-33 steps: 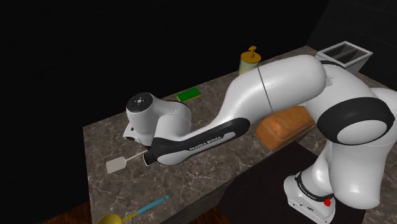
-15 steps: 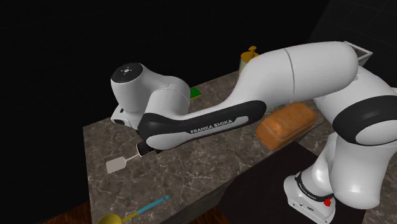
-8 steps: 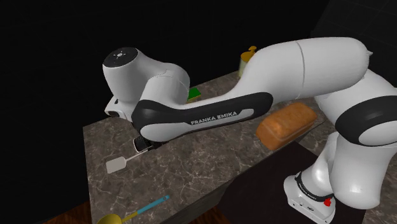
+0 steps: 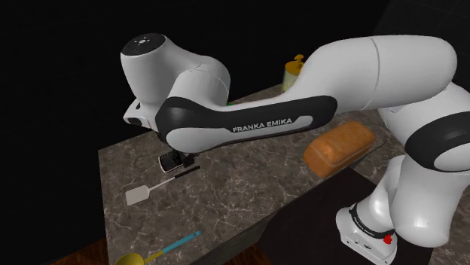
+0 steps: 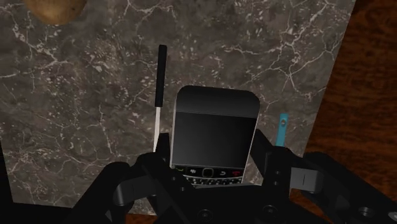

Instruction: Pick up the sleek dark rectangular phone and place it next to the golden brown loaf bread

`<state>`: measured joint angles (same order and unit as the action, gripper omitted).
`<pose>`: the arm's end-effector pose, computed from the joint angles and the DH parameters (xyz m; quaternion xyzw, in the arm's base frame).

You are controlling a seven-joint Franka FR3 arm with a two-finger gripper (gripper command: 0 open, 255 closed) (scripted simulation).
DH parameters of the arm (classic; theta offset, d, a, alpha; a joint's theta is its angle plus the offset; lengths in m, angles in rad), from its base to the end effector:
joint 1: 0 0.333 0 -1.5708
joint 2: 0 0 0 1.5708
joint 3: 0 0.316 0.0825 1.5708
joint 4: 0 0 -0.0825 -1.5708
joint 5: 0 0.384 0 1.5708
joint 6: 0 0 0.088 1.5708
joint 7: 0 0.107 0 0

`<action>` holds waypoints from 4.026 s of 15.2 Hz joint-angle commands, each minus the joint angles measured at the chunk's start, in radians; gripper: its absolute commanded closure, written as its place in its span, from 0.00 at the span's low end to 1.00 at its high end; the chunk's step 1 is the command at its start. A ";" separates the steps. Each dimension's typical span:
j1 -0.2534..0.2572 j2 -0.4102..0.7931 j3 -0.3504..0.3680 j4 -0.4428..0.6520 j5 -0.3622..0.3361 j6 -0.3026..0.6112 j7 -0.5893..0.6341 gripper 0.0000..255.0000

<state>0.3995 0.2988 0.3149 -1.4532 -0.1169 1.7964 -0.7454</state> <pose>0.5180 0.4011 0.5276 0.7425 0.6691 0.0293 0.0123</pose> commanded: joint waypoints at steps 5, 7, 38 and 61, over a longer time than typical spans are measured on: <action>-0.096 -0.181 -0.034 -0.238 0.067 0.069 -0.127 1.00; -0.123 -0.233 -0.052 -0.303 0.086 0.085 -0.174 1.00; -0.435 -0.555 -0.494 -0.657 0.104 0.116 -0.927 1.00; -0.468 -0.460 -0.562 -0.832 0.116 0.384 -1.034 1.00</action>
<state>-0.0677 -0.1655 -0.2450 -2.2766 -0.0021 2.1661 -1.7761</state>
